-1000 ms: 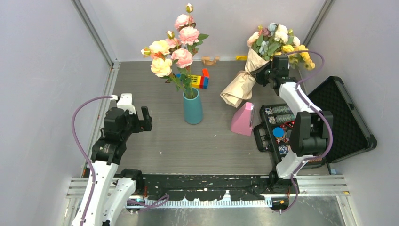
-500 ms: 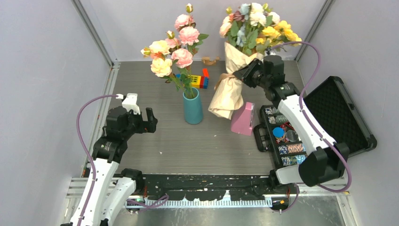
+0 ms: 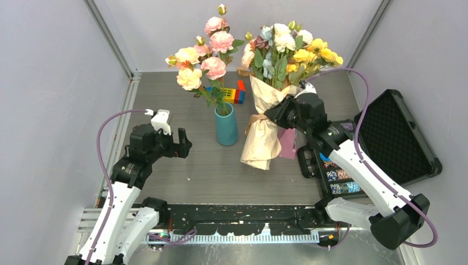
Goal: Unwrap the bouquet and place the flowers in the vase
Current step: Place the fake flower at the center of the board.
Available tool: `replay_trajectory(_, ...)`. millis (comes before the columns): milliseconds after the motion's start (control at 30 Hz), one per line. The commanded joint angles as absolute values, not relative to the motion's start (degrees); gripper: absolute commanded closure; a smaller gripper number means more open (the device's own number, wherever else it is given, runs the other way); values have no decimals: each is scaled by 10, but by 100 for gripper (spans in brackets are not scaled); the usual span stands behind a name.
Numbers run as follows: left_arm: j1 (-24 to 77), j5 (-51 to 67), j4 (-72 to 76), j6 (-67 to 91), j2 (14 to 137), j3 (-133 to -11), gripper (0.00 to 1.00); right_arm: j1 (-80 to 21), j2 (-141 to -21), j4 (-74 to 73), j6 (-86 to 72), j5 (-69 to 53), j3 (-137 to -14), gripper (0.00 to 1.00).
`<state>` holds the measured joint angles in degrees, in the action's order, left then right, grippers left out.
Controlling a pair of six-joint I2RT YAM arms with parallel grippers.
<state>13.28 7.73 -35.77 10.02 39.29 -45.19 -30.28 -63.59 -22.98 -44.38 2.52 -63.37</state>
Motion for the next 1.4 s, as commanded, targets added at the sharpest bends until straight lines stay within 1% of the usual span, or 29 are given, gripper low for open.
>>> replay_trajectory(0,145,93,-329,96,387,-453,5,-324,-597,-190,-453,77,-608,100)
replay_trajectory(167,161,104,-331,109,389,-461,6,-351,-580,-194,-459,89,-583,100)
replay_trajectory(333,179,138,-338,203,382,-469,9,-403,-576,-198,-460,135,-554,100)
replay_trajectory(467,198,146,-327,252,359,-459,8,-436,-577,-189,-467,171,-524,100)
replay_trajectory(600,205,145,-331,274,352,-451,7,-468,-587,-154,-482,205,-493,100)
replay_trajectory(667,207,148,-331,282,353,-445,7,-485,-590,-130,-497,248,-474,100)
replay_trajectory(800,215,151,-331,291,350,-438,7,-498,-600,-79,-522,287,-437,100)
replay_trajectory(967,229,167,-330,299,357,-426,7,-500,-645,-29,-525,294,-406,100)
replay_trajectory(1133,265,165,-309,318,352,-401,8,-500,-679,20,-538,275,-386,100)
replay_trajectory(1367,293,148,-295,336,343,-378,8,-499,-711,27,-542,274,-376,100)
